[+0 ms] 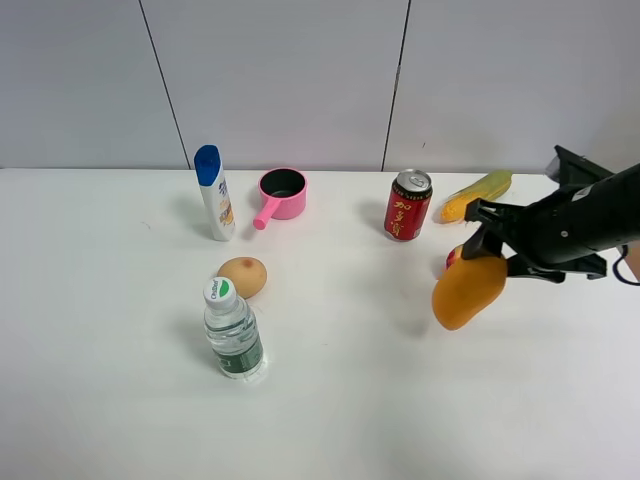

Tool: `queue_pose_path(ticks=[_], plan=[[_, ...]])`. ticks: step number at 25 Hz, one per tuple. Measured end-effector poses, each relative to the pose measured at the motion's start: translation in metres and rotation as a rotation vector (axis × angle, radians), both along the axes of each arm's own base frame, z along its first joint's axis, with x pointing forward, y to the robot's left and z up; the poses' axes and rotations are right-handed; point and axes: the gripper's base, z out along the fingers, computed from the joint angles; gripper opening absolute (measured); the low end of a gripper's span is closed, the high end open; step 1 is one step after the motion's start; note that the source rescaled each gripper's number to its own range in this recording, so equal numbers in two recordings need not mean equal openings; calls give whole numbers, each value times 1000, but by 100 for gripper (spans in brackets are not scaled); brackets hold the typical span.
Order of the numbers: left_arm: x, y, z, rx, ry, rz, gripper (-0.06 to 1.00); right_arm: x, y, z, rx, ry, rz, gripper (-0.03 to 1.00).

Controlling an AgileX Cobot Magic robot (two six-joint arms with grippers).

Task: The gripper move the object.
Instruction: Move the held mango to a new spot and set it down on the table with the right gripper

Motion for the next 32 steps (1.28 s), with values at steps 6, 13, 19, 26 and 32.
queue_pose_path(ticks=[6, 13, 19, 26, 32], plan=[[0, 0, 0, 0, 0, 0, 100, 6, -25, 24, -64, -30, -12, 1], [0, 0, 0, 0, 1, 0, 100, 31, -46, 69, -160, -170, -26, 1], [0, 0, 0, 0, 1, 0, 100, 79, -50, 84, -196, -221, -9, 1], [0, 0, 0, 0, 1, 0, 100, 151, -54, 59, -236, -243, 29, 1], [0, 0, 0, 0, 1, 0, 100, 211, -48, 31, -261, -265, 82, 1]])
